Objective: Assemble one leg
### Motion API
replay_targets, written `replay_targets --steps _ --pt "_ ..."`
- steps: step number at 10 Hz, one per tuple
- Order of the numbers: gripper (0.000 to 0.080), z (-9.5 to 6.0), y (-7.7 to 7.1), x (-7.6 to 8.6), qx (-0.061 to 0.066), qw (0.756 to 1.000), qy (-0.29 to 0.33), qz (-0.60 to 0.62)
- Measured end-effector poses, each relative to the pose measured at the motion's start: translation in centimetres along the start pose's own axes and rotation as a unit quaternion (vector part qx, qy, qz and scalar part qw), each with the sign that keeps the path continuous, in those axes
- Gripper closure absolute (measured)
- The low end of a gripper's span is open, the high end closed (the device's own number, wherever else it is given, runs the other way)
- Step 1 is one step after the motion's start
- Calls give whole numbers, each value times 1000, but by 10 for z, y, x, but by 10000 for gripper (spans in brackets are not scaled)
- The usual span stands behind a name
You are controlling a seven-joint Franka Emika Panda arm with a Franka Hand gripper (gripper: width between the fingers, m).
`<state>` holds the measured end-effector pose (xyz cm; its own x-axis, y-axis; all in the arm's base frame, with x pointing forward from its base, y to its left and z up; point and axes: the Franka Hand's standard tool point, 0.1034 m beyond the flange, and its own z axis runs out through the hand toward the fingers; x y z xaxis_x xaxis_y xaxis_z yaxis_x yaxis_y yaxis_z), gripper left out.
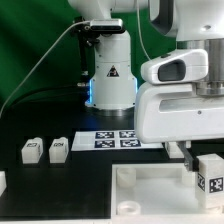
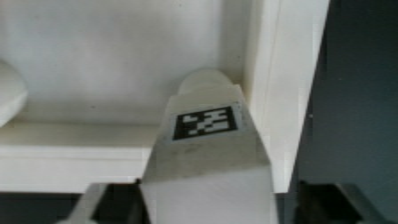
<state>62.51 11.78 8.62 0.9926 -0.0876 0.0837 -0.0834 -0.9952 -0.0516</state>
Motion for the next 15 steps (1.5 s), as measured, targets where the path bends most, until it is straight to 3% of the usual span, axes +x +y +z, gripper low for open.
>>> replay_targets --steps 2,3,5,7,8,9,11,12,13,15 --pt "509 0 1 0 2 993 -1 115" --pt "509 1 3 1 2 975 -2 222" --pt "509 1 3 1 -4 919 -5 394" --pt "509 2 9 1 14 833 -15 553" --pt "508 2 10 0 21 808 -16 589" --pt "508 2 9 0 20 781 -17 624" --pt "508 2 9 0 20 802 -17 597" --pt "317 3 7 -1 19 820 -15 572" --pt "205 5 2 0 19 863 -13 504" --pt "165 5 -3 1 27 930 -1 366"
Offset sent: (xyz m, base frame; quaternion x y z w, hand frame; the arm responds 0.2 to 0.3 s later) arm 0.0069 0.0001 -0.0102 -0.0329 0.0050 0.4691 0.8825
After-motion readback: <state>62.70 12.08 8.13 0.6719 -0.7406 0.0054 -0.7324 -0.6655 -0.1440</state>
